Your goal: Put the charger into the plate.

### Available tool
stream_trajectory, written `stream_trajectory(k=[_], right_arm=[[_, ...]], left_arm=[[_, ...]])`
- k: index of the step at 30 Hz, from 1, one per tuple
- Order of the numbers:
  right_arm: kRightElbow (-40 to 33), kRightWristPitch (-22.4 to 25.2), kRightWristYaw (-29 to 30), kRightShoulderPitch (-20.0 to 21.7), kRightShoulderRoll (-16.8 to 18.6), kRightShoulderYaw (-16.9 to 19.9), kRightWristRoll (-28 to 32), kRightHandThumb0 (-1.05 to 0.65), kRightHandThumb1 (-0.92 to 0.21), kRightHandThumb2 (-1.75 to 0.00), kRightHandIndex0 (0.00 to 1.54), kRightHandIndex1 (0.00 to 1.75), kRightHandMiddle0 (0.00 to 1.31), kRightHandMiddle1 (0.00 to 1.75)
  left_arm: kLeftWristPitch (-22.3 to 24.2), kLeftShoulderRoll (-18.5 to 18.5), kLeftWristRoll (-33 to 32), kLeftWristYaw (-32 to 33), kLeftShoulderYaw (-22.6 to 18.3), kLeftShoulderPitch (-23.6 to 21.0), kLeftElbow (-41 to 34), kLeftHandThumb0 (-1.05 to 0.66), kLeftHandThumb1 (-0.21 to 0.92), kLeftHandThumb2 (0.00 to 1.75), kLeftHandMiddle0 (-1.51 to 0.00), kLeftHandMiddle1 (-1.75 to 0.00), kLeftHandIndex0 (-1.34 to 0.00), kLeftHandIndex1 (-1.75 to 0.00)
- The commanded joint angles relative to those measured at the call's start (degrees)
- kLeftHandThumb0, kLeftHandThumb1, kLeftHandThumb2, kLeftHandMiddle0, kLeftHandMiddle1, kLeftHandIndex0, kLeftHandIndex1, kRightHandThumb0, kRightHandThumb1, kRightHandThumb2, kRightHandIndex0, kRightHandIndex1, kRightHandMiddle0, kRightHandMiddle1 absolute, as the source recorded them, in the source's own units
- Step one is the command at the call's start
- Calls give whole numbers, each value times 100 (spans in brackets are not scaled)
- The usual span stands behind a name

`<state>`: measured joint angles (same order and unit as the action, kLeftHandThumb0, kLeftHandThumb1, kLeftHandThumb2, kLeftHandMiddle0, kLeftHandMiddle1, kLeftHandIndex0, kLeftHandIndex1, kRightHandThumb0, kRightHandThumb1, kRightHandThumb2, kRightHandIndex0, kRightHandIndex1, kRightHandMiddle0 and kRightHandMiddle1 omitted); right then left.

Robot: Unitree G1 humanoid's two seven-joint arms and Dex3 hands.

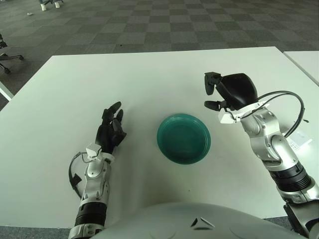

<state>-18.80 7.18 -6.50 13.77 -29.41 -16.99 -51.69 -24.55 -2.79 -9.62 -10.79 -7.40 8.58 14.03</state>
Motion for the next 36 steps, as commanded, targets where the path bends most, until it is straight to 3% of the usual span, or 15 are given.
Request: stream_trajectory(k=[1,7,12,16,17,18,19,21,23,27,31,36], right_arm=[[117,-211,16,21,25,-102,-141,-45,-39,-122,112,175,55,175],[386,-408,-55,84,41,-115,-108,-44,-44,-116,110,175,52,175],[409,-585,46,43,-139,205,-31,-43,-47,-112,107,175,49,175],[-287,-550,-260,-396,-542,751,-82,-40,-63,-90,86,175,38,174],[-412,-533,-344,-492,-621,843,-138,-53,-74,-81,68,169,33,168],[-464,-522,-403,-565,-709,889,-282,-58,-77,-78,62,167,32,166],[-482,-519,-443,-598,-764,916,-379,-68,-83,-76,48,148,27,157],[-528,-525,-545,-663,-930,980,-616,-78,-87,-75,36,122,20,144],[-559,-550,-616,-711,-1051,1064,-719,-87,-90,-77,32,80,11,124],[-682,-605,-818,-926,-1420,1354,-939,-96,-92,-81,28,33,3,102],[-784,-619,-946,-1038,-1571,1496,-1138,-100,-92,-83,26,16,1,85],[-1174,-641,-1075,-1400,-1789,1880,-1404,-104,-92,-84,22,8,0,68]], left_arm=[[157,49,91,39,69,231,126,-88,92,103,-28,0,0,-70],[182,69,114,50,76,258,62,-88,92,103,-28,0,0,-70],[202,58,114,47,52,193,114,-88,92,103,-28,0,0,-70],[194,52,115,48,39,135,189,-88,92,103,-28,0,0,-70],[191,52,118,50,37,114,216,-88,92,103,-28,0,0,-70],[188,52,120,52,36,100,235,-88,92,103,-28,0,0,-70],[189,52,123,56,34,79,254,-88,92,103,-28,0,0,-70],[193,53,128,62,31,45,283,-88,92,103,-28,0,0,-70],[192,54,134,67,27,12,317,-88,92,103,-28,0,0,-70],[178,58,143,72,20,-37,380,-88,92,103,-28,0,0,-70],[169,59,150,79,16,-83,431,-88,92,103,-28,0,0,-70],[173,54,153,87,9,-141,483,-88,92,103,-28,0,0,-70]])
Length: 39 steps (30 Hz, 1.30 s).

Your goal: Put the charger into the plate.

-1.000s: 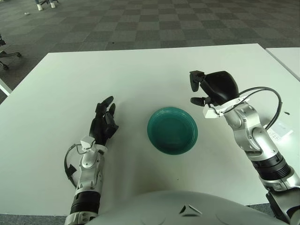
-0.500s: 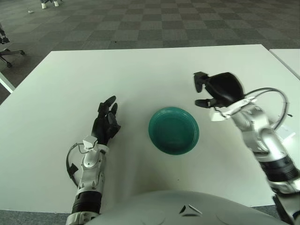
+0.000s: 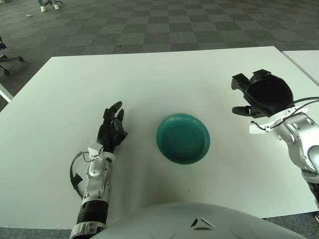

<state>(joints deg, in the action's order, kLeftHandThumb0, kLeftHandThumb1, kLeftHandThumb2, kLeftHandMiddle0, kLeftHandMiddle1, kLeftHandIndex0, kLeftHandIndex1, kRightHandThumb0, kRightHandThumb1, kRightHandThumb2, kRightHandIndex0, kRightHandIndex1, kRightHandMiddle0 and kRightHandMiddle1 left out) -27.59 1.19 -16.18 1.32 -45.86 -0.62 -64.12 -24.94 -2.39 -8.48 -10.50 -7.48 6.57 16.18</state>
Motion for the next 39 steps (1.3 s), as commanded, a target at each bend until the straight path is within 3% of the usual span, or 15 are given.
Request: stream_trajectory(k=[1,14,24,31,39], right_arm=[[-359,-45,-144,-206,-158,301,-188,-104,-92,-84,21,6,0,65],[-765,-143,-582,-815,-330,1114,-623,-105,-92,-86,21,2,0,53],[-660,129,-442,-1630,152,1836,-588,-104,-92,-82,20,1,0,43],[-439,555,-321,-1757,723,2160,-309,-99,-92,-74,19,0,0,51],[-65,752,-119,-1931,971,2239,-230,-96,-92,-71,18,0,0,57]], left_arm=[[212,14,39,59,15,51,277,-88,92,103,-28,0,0,-70],[204,1,39,61,-5,-43,378,-88,92,103,-28,0,0,-70],[223,-28,23,51,-36,-138,457,-88,92,103,-28,0,0,-70],[246,-84,-10,27,-89,-282,593,-88,92,103,-28,0,0,-70],[272,-157,-48,-2,-157,-486,786,-88,92,103,-28,0,0,-70]])
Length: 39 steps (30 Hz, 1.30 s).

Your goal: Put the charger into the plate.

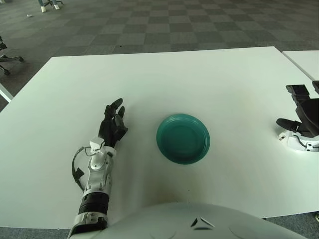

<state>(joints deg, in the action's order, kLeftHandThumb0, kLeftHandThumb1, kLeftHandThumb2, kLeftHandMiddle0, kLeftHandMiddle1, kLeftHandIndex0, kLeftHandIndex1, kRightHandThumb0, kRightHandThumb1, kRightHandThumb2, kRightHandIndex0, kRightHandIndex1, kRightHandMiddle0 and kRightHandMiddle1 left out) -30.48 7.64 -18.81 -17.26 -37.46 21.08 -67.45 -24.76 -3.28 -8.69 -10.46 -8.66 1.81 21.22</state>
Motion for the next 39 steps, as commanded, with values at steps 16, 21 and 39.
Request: stream_trajectory(k=[16,21,39], right_arm=[[1338,339,820,157,192,-243,320,-99,-92,-76,16,0,0,53],[1500,437,929,162,211,-392,403,-101,-92,-76,15,0,0,53],[1863,567,1117,134,201,-821,737,-101,-92,-70,17,1,0,57]], left_arm=[[246,-276,-165,-111,-174,-448,801,-88,92,103,-28,0,0,-70],[236,-321,-195,-142,-203,-535,912,-88,92,103,-28,0,0,-70],[215,-369,-223,-198,-254,-629,1036,-88,92,103,-28,0,0,-70]])
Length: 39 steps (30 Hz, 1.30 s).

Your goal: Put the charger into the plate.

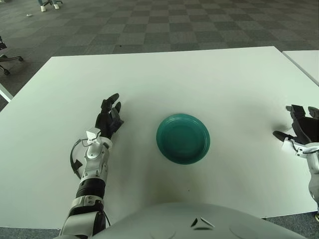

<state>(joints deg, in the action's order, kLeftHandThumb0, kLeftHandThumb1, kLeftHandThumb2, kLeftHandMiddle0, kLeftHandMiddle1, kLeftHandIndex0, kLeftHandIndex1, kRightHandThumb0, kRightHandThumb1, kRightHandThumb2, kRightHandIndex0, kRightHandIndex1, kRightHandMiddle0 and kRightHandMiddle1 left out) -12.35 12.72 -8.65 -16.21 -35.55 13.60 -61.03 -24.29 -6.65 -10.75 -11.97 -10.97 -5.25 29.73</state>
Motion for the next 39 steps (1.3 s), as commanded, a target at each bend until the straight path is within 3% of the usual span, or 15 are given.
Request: stream_trajectory(k=[1,18,39], right_arm=[[89,61,142,25,26,-106,96,-101,-92,-69,17,1,0,57],[457,146,513,-10,3,-467,245,-99,-92,-68,21,2,0,57],[1267,162,797,111,-103,-526,680,-94,-92,-66,24,2,0,55]], left_arm=[[167,-32,-17,-48,-23,76,185,-88,92,103,-28,0,0,-70],[192,-42,-23,-72,-44,85,146,-88,92,103,-28,0,0,-70],[231,-92,-48,-109,-88,5,215,-88,92,103,-28,0,0,-70]])
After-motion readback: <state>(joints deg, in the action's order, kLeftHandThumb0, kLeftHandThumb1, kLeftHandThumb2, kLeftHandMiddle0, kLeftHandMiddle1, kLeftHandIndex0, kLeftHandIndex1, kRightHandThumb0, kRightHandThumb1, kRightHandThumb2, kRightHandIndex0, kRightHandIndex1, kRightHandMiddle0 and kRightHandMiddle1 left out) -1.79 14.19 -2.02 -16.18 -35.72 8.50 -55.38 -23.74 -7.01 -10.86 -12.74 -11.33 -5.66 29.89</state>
